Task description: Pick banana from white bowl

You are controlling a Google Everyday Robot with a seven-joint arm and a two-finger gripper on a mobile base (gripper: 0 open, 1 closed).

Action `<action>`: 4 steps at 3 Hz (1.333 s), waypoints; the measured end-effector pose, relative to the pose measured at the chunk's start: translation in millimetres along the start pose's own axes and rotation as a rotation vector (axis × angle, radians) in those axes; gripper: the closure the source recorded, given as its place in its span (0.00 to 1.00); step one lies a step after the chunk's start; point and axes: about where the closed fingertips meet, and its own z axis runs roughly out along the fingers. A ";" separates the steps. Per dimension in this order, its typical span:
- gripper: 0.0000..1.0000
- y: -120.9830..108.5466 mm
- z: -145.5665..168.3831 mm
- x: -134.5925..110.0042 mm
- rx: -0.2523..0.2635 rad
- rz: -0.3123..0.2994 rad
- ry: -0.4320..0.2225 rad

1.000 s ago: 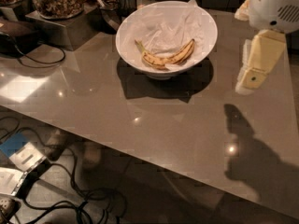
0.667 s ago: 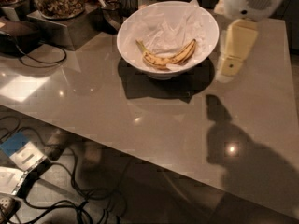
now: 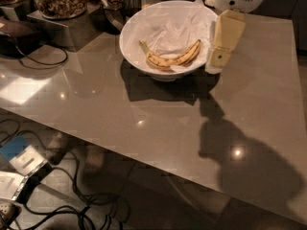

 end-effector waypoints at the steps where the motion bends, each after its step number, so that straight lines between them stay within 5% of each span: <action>1: 0.00 -27.0 6.0 -44.0 -0.005 -0.066 -0.029; 2: 0.00 -58.6 19.0 -101.3 0.010 -0.140 -0.049; 3: 0.00 -66.6 16.3 -122.3 0.045 -0.157 -0.088; 4: 0.00 -76.7 31.6 -116.7 0.009 -0.092 -0.116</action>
Offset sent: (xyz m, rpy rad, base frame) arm 0.0913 0.1355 0.0228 -0.0893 0.0735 0.2385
